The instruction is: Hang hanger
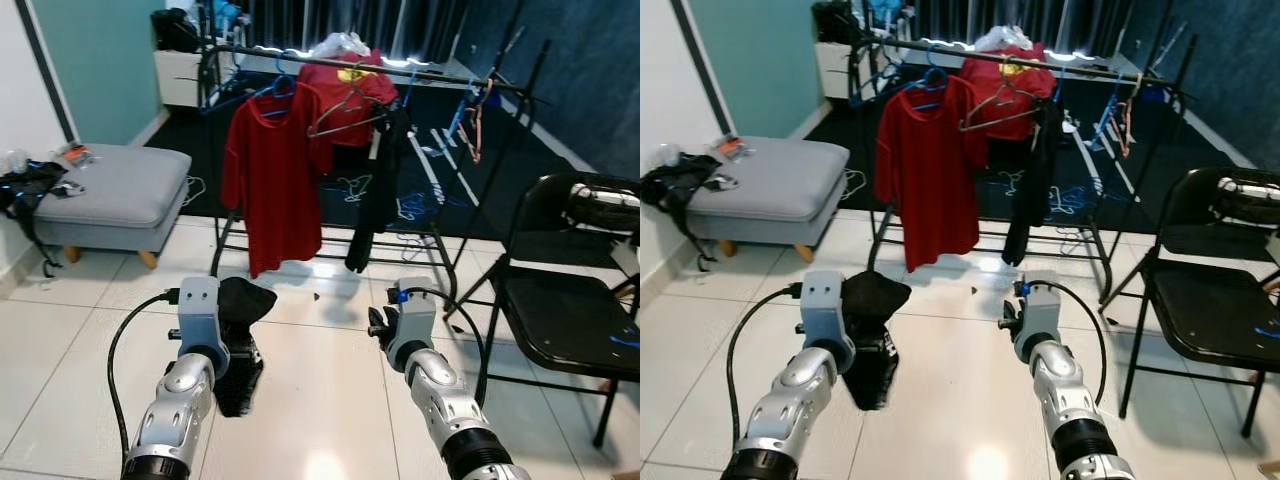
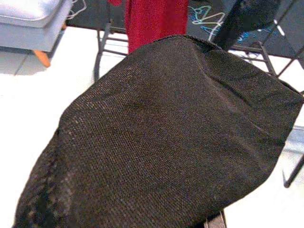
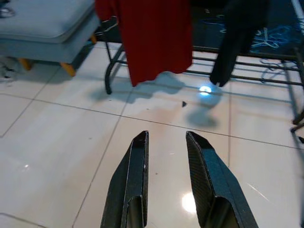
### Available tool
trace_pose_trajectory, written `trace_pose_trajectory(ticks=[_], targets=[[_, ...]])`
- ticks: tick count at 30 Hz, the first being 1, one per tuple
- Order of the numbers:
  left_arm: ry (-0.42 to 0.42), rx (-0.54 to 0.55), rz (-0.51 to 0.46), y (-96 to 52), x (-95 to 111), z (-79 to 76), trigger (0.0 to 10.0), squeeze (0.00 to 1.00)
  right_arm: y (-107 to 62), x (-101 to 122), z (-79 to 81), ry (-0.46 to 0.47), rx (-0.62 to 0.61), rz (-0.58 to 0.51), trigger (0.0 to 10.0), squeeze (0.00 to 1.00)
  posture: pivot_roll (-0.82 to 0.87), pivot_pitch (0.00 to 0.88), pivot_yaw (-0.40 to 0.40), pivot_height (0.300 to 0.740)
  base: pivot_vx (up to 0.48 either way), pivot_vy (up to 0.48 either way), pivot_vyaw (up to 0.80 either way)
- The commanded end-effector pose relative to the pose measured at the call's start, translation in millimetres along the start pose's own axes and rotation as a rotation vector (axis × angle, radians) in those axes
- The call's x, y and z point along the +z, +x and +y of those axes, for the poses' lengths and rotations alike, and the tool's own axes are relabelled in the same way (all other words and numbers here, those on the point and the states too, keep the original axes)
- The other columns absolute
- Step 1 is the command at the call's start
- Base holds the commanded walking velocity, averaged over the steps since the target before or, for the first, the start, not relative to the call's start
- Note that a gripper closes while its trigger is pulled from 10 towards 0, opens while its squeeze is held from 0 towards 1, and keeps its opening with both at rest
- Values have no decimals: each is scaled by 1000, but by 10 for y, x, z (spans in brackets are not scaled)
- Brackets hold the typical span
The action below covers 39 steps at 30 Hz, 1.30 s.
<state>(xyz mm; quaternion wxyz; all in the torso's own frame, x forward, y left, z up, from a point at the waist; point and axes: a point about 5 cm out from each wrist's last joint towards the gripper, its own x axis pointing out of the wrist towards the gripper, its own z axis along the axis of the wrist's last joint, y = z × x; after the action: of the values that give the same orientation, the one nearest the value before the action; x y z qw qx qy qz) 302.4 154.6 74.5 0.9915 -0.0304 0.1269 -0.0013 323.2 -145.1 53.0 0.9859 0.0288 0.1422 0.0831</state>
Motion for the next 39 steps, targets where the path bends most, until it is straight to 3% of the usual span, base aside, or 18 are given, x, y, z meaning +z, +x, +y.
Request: trace_pose_trajectory(ticks=[1, 12, 17, 23, 34, 39], targets=[[-14, -17, 4, -11, -28, -31, 10000, 0, -14, -34, -8, -2, -1, 9, 10000, 0, -49, 0, -73, 740, 0, 0, 0], [-41, -72, -16, -5, 5, -106, 10000, 0, -10, -12, -17, -2, 13, 7, 10000, 0, -58, 0, -71, 740, 154, 0, 0], [-55, -63, -21, -10, 10, -95, 10000, 0, -5, -4, -15, -2, 15, 7, 10000, 0, -56, 0, -75, 740, 332, 0, 0], [-62, -55, -24, -6, 19, -76, 10000, 0, 2, -2, -13, 2, 17, 14, 10000, 0, -55, 0, -74, 740, 350, 0, -729], [-47, -68, -37, 8, 41, -101, 10000, 0, -1, 14, -24, -5, 14, 1, 10000, 0, -58, 0, -74, 740, 342, 0, 0], [-52, -72, -53, 7, 52, -114, 10000, 0, 0, 16, -24, -5, 14, 2, 10000, 0, -57, 0, -73, 740, 0, 0, 0]])
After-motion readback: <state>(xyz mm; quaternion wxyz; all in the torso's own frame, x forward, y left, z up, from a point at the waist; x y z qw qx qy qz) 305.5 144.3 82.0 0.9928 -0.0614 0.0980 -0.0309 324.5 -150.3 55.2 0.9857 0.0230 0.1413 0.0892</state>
